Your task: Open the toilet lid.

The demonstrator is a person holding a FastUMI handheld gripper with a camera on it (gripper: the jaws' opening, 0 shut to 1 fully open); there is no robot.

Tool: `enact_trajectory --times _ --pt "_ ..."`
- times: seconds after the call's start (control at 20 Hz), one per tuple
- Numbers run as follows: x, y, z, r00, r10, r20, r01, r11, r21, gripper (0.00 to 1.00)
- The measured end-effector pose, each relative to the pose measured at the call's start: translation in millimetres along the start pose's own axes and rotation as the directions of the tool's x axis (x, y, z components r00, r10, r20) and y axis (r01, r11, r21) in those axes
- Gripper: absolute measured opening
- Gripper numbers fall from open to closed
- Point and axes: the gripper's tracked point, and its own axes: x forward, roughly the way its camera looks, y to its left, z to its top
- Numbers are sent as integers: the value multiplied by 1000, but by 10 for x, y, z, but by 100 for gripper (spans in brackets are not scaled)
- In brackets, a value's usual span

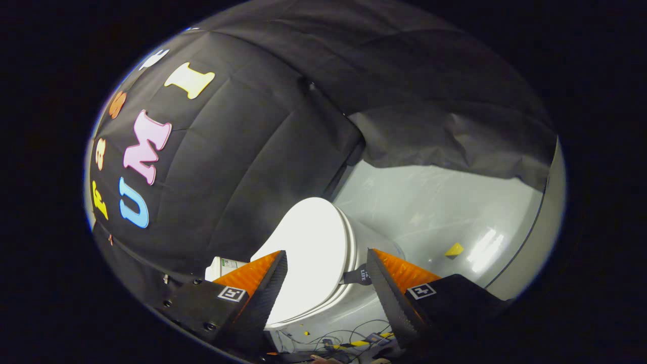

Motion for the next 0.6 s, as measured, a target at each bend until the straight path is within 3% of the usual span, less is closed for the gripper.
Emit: enact_trajectory --times 0.6 --pt "618 -603 -613 981 -84 -175 116 976 184 97"
